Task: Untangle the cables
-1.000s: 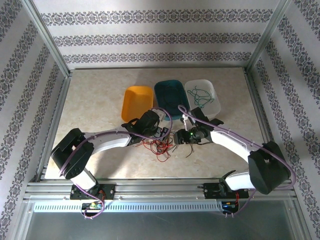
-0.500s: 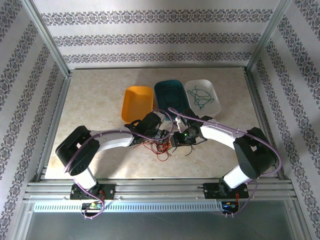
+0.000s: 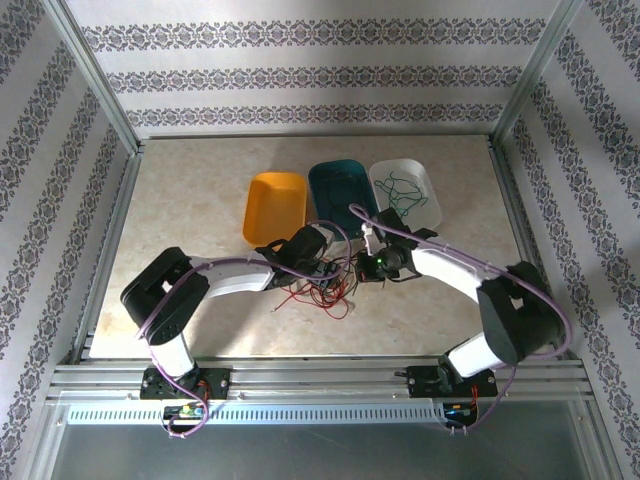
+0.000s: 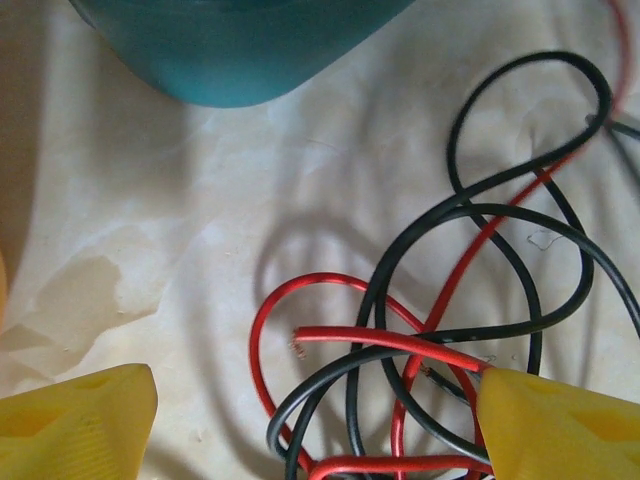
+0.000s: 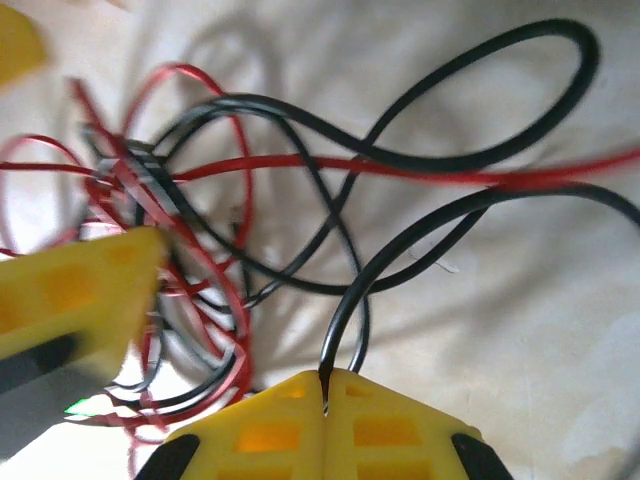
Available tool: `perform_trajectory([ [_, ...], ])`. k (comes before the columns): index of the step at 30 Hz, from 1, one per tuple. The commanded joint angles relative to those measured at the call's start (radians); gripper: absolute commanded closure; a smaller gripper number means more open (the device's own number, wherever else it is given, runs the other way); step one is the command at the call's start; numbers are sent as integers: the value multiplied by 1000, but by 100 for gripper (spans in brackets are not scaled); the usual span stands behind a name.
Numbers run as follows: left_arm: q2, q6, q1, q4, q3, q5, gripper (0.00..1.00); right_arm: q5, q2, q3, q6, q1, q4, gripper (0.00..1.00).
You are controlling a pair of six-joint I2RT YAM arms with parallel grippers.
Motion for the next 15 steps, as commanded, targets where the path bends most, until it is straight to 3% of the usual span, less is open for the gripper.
perform_trajectory([
  [1, 34, 20, -18, -29, 30, 22, 17, -51, -133, -8, 2, -2, 11, 100],
  [6, 77, 31, -18, -43, 40, 19, 17, 30, -317, 27, 22, -14, 4, 100],
  [15, 87, 29, -18, -61, 17, 27, 16, 322, -556, 144, 0, -39, 29, 100],
])
